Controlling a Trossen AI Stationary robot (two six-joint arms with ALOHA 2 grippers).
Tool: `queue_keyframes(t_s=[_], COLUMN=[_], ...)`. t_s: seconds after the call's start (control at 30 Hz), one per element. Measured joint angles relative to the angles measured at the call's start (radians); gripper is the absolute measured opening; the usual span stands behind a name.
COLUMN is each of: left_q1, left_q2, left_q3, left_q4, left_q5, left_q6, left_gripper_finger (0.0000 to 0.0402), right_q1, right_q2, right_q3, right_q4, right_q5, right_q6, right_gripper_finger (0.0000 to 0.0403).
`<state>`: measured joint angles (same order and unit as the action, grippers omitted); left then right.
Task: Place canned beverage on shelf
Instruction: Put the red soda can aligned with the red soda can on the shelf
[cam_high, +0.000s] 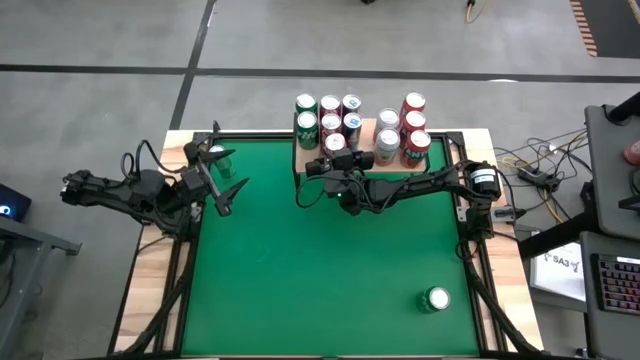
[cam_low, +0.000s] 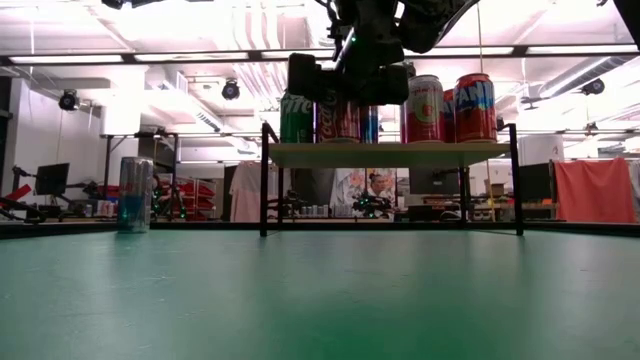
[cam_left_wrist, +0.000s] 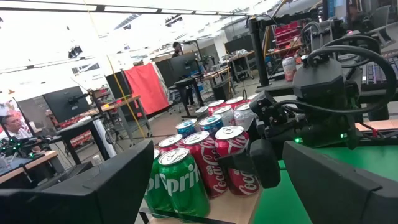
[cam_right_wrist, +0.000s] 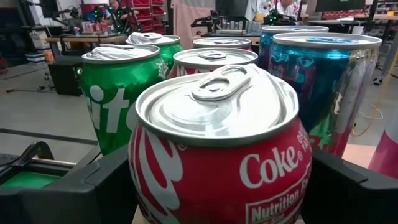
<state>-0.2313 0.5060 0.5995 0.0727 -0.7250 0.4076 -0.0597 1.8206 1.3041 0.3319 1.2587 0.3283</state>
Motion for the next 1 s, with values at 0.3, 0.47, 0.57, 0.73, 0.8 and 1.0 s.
queue_keyframes(t_s=[0.3,0.47,0.57,0.73,0.8,1.0], left_q1=[0.000,0.000,0.000,0.000,0.000,0.000], left_q2=[0.000,0.000,0.000,0.000,0.000,0.000], left_q3=[0.000,0.000,0.000,0.000,0.000,0.000], left_q4=[0.000,0.000,0.001,0.001,0.001,0.001], left_q5=[0.000,0.000,0.000,0.000,0.000,0.000], left_q6=[0.000,0.000,0.000,0.000,0.000,0.000], left_gripper_finger=[0.0341,0.0341,0.0341,0.0341,0.0341,0.0341], right_q1=[0.000,0.000,0.000,0.000,-0.001,-0.004], right_q2=[0.000,0.000,0.000,0.000,0.000,0.000], right_q3=[0.000,0.000,0.000,0.000,0.000,0.000], right_q4=[0.020,0.052,0.052,0.052,0.056,0.120], right_q5=[0.000,0.000,0.000,0.000,0.000,0.000], right_q6=[-0.029,-0.060,-0.060,-0.060,-0.062,-0.129], right_gripper_finger=[0.0327,0.0327,0.0327,0.0327,0.0327,0.0327])
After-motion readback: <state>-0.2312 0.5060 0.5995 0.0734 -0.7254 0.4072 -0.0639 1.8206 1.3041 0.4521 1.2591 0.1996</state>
